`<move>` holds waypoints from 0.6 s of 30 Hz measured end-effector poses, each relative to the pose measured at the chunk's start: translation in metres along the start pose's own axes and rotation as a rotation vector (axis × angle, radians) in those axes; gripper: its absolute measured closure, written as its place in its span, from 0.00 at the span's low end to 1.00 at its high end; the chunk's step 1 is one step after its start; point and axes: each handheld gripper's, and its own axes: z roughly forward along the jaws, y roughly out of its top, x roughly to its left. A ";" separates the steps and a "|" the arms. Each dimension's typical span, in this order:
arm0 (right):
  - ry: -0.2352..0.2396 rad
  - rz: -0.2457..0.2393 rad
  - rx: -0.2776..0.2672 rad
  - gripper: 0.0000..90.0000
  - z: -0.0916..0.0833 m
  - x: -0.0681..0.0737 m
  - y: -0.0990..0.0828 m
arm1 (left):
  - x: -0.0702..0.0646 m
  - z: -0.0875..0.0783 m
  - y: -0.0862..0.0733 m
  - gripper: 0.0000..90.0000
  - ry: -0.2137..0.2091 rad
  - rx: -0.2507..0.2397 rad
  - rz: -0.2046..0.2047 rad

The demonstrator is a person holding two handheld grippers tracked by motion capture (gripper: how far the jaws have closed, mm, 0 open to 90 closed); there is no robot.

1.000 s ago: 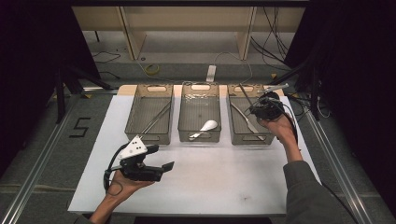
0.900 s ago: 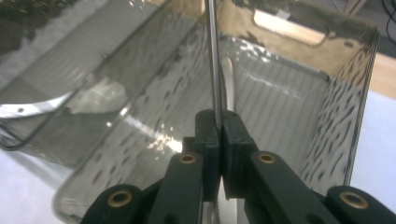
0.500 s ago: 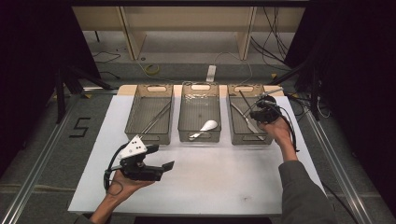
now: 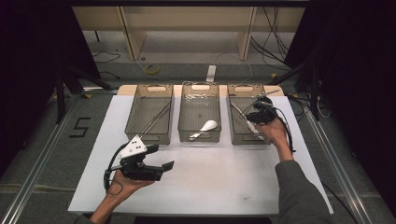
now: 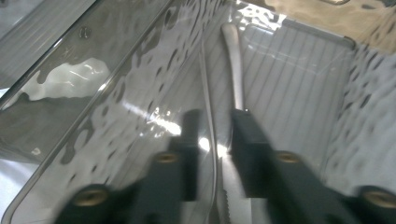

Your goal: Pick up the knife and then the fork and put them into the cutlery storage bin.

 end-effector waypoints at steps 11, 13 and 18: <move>0.033 0.013 -0.070 0.57 -0.023 0.004 -0.004 | 0.002 -0.001 0.000 0.17 -0.004 -0.013 -0.018; 0.077 0.007 -0.108 0.56 -0.033 0.011 -0.007 | 0.002 -0.001 0.000 0.17 -0.005 -0.014 -0.020; 0.145 -0.028 -0.186 0.47 -0.056 0.031 -0.018 | 0.001 0.000 0.000 0.17 -0.009 -0.011 -0.023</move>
